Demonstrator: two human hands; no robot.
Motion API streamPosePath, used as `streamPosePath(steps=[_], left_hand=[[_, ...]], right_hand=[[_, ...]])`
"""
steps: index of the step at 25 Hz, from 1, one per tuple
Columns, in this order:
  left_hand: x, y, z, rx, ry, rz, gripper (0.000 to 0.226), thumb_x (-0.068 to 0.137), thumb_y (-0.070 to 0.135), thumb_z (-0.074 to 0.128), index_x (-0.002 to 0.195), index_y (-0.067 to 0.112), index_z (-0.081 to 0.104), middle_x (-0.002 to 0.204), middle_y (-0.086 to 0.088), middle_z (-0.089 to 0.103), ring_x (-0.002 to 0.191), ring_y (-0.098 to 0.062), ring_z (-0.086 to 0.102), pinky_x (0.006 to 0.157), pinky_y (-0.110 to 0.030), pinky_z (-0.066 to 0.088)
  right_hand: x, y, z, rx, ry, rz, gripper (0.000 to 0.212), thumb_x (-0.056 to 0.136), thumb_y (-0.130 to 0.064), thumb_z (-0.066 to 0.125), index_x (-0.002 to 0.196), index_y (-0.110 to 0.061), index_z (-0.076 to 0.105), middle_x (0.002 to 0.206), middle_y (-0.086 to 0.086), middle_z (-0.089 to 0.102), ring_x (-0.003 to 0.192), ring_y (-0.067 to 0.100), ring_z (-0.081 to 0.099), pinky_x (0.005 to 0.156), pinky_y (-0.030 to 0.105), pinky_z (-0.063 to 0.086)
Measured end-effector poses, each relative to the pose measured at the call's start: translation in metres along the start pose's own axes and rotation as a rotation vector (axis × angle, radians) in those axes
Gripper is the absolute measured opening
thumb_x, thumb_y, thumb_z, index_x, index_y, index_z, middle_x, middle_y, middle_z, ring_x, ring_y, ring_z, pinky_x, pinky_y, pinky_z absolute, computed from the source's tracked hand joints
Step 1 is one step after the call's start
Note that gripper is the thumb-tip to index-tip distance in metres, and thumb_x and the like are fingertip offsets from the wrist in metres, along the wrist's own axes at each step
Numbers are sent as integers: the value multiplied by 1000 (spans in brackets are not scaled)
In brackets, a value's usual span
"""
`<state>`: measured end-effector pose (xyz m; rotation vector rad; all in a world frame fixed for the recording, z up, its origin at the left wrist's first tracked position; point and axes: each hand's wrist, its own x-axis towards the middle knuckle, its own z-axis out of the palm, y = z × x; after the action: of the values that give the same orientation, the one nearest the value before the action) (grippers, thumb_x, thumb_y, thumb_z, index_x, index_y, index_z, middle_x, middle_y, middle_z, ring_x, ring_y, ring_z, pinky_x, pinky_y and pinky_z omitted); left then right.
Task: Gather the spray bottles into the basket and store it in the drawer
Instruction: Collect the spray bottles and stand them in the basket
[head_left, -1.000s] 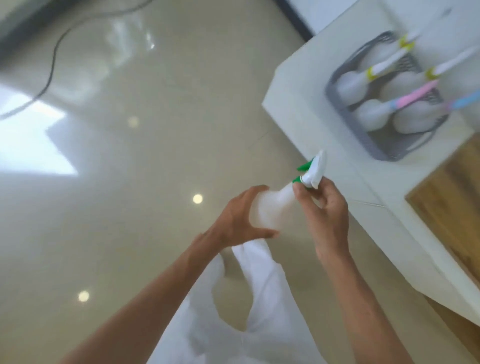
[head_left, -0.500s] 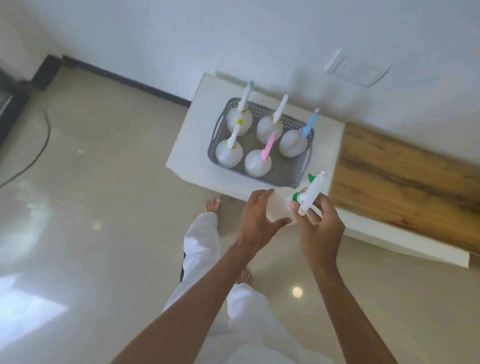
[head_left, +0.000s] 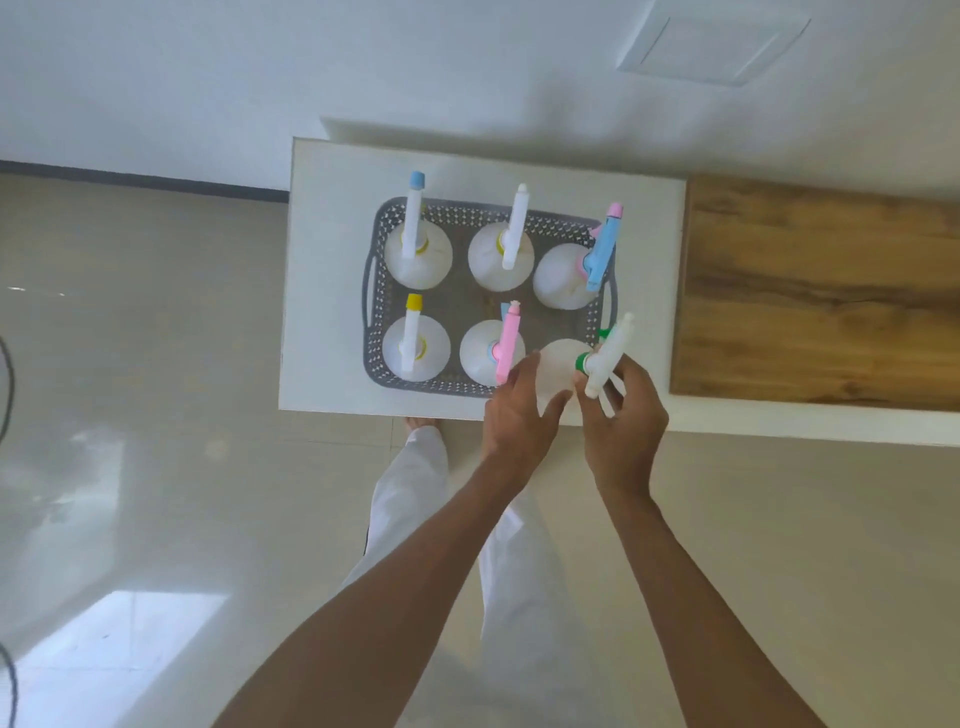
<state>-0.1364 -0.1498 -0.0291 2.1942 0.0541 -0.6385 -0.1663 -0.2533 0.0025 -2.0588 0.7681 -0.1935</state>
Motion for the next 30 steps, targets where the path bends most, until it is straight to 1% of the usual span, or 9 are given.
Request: streamPosePath(steps=[4, 6, 8, 12, 16, 20, 24, 26, 30], left_hand=[[15, 8, 4, 85, 24, 54, 60, 93, 23, 68, 144, 1, 46, 144, -14, 56, 130, -31, 57, 105, -38, 44], [21, 12, 6, 74, 21, 24, 59, 94, 22, 67, 144, 0, 45, 144, -15, 56, 123, -33, 61, 110, -36, 39], [26, 14, 10, 49, -13, 10, 59, 95, 21, 66, 145, 0, 44, 146, -16, 54, 118, -34, 64, 105, -44, 48], [31, 13, 19, 80, -21, 18, 63, 92, 19, 70, 145, 0, 42, 148, -17, 51, 122, -35, 62, 93, -43, 56], [30, 10, 22, 72, 39, 18, 60, 92, 20, 71, 143, -1, 46, 141, -18, 57, 115, -33, 65, 92, -44, 57], [29, 7, 23, 71, 25, 16, 58, 92, 17, 71, 141, -2, 48, 140, -19, 58, 106, -31, 69, 91, -43, 57], [36, 4, 28, 84, -16, -4, 57, 94, 19, 69, 141, -3, 47, 144, -20, 55, 97, -30, 71, 86, -43, 58], [38, 0, 32, 99, -52, -17, 57, 96, 19, 65, 143, -3, 43, 147, -20, 50, 102, -31, 69, 89, -44, 58], [39, -10, 39, 151, -102, -13, 63, 98, 25, 63, 149, -2, 36, 155, -18, 42, 130, -33, 56, 107, -42, 47]], right_hand=[[29, 2, 9, -18, -3, -28, 32, 91, -13, 77, 121, -6, 67, 112, -8, 65, 105, -20, 58, 95, 12, 54], [33, 4, 13, -51, -11, -44, 32, 90, -12, 78, 120, -5, 67, 110, -11, 63, 102, -23, 57, 92, 0, 47], [35, 7, 17, -78, -22, -53, 33, 89, -10, 79, 120, -4, 67, 109, -6, 66, 97, -12, 61, 88, -6, 42], [36, 11, 21, -92, -23, -93, 36, 88, -12, 79, 120, -1, 67, 115, 12, 72, 104, 8, 60, 92, -6, 40], [36, 12, 19, -78, 24, -68, 37, 87, -12, 79, 120, -2, 66, 117, 13, 72, 101, -3, 58, 89, -10, 37], [36, 14, 19, -83, -1, -75, 37, 86, -10, 79, 119, -1, 66, 116, 14, 72, 103, 7, 59, 89, -10, 37], [41, 21, 25, -80, 4, -37, 37, 87, -11, 79, 119, 0, 66, 117, 16, 72, 103, 6, 58, 86, -12, 36], [44, 27, 28, -97, -25, -42, 36, 88, -11, 79, 119, 1, 67, 116, 16, 73, 103, 8, 59, 86, -10, 39], [46, 36, 30, -130, -82, -92, 36, 87, -11, 80, 117, 2, 66, 113, 17, 72, 102, 11, 59, 87, -6, 41]])
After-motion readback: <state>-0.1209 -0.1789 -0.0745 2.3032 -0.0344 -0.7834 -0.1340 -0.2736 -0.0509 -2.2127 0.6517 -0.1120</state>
